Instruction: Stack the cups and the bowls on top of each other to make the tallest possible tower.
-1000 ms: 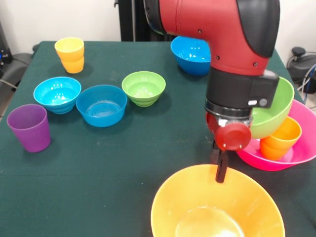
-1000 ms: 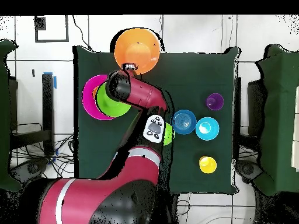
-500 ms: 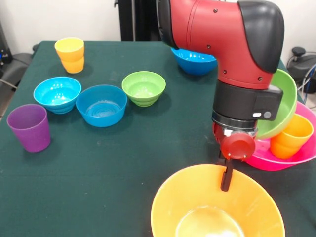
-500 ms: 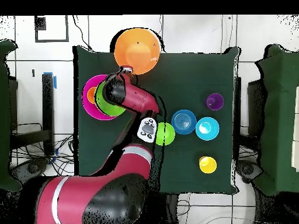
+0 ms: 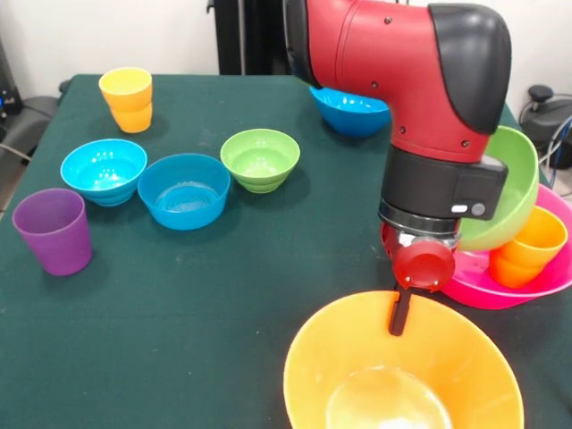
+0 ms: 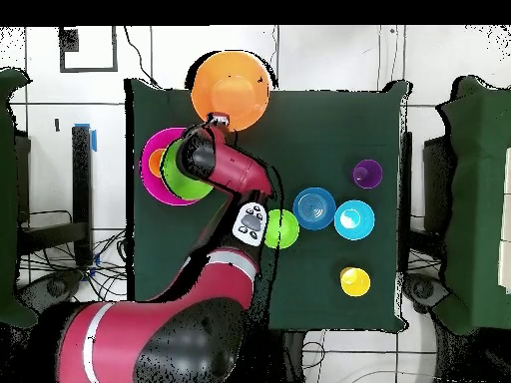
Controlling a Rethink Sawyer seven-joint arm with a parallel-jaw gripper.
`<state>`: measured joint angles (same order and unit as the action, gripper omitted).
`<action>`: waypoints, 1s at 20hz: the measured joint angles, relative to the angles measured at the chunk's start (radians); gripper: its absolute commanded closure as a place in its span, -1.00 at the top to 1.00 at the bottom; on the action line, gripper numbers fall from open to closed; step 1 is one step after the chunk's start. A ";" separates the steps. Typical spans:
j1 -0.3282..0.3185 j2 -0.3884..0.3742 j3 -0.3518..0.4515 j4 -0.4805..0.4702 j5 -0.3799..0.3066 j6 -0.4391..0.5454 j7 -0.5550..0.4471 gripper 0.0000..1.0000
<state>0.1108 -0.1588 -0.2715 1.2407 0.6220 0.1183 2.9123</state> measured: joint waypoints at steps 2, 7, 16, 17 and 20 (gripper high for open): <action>0.007 -0.001 -0.016 -0.001 0.001 0.001 0.000 -1.00; 0.013 0.002 -0.025 0.003 0.001 0.001 0.000 -1.00; 0.014 0.004 -0.027 0.008 0.001 0.001 0.000 -1.00; 0.015 0.003 -0.029 0.008 0.001 0.001 0.000 -1.00; 0.022 0.002 -0.037 0.010 0.001 0.001 0.000 -1.00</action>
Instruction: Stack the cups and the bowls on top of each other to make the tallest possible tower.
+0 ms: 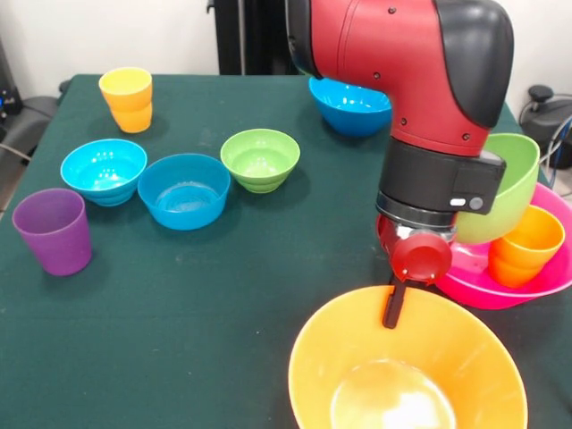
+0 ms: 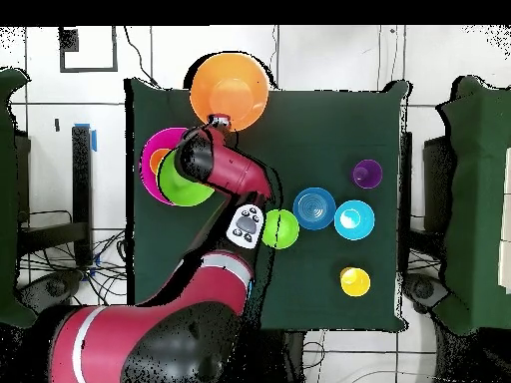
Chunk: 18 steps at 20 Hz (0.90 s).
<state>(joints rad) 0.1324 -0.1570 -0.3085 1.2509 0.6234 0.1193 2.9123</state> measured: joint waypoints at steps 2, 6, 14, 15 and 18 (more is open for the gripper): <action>0.003 -0.002 -0.005 0.002 0.000 0.004 0.000 -1.00; 0.013 -0.003 -0.019 0.003 0.001 0.023 0.000 -1.00; 0.051 -0.013 -0.070 0.003 0.006 0.111 0.000 -1.00; 0.057 -0.018 -0.077 0.003 0.006 0.132 0.000 -1.00; 0.066 -0.037 -0.086 0.004 0.007 0.180 0.000 -1.00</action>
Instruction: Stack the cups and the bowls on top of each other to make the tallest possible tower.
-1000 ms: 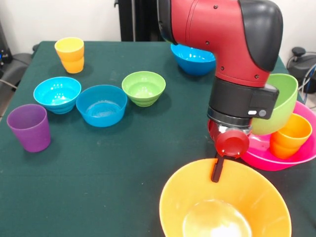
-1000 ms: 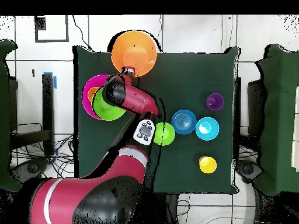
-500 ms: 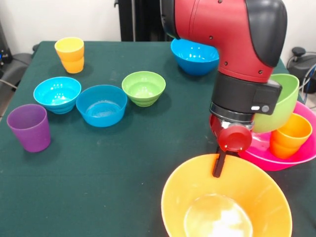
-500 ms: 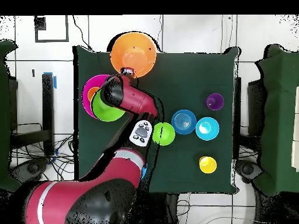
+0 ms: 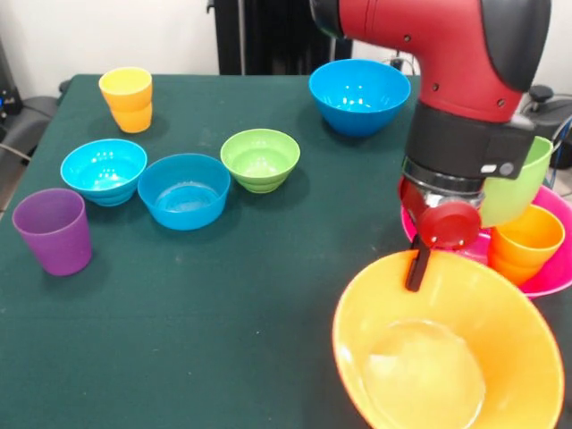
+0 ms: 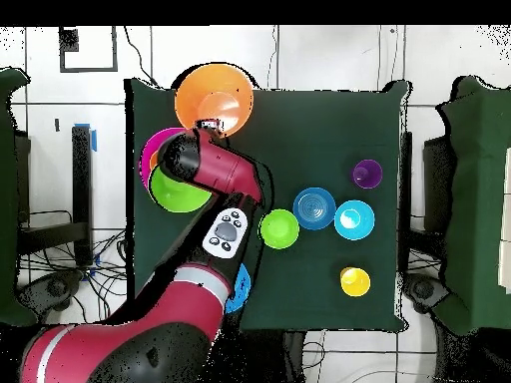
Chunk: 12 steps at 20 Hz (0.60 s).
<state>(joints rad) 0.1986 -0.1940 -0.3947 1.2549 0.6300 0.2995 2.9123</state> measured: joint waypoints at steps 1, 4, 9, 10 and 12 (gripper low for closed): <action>0.001 -0.005 -0.001 0.000 0.001 0.009 0.000 -1.00; 0.001 -0.024 -0.006 0.000 0.001 0.023 0.000 -1.00; 0.001 -0.040 -0.015 0.000 0.003 0.024 0.000 -1.00; 0.001 -0.042 -0.016 0.000 0.003 0.024 0.000 -1.00; 0.001 -0.046 -0.017 0.000 0.003 0.024 0.000 -1.00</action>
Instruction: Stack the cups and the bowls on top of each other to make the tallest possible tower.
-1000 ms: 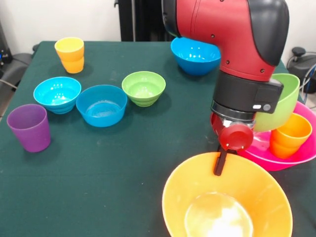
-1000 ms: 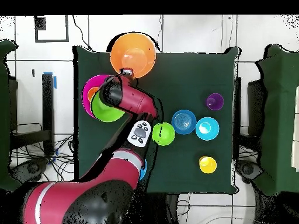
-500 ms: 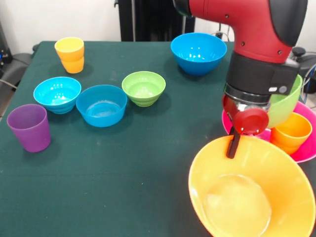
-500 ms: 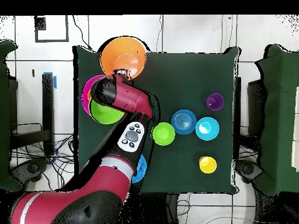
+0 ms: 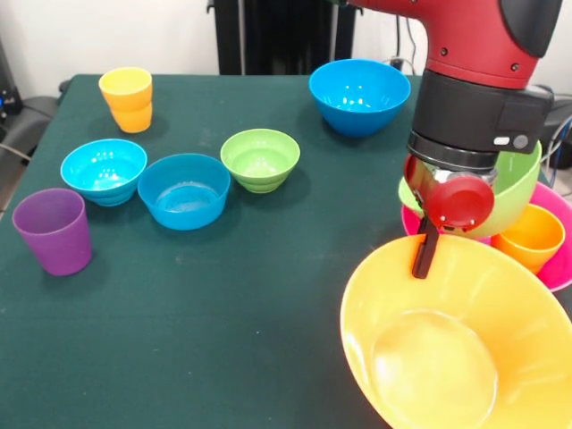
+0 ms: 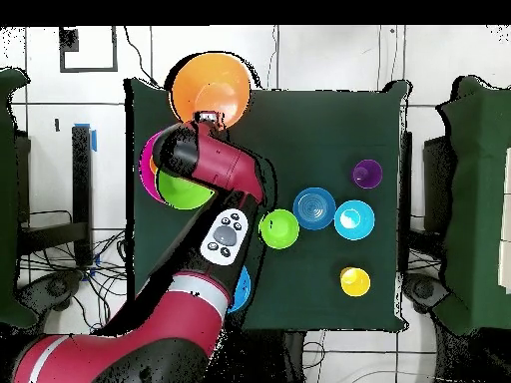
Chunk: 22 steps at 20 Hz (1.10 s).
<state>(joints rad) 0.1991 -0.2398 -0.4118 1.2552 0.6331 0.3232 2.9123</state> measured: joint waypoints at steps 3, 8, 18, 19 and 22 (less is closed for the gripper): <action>-0.001 0.000 -0.001 0.000 0.000 0.000 0.000 -1.00; -0.001 0.001 -0.001 0.002 0.002 0.000 0.000 -1.00; 0.017 -0.075 -0.001 0.107 0.024 0.000 0.000 -1.00; 0.021 -0.088 -0.001 0.121 0.024 0.000 0.000 -1.00; 0.028 -0.119 -0.001 0.148 0.024 0.000 0.000 -1.00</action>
<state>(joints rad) 0.2269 -0.3583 -0.4133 1.4029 0.6574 0.3234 2.9123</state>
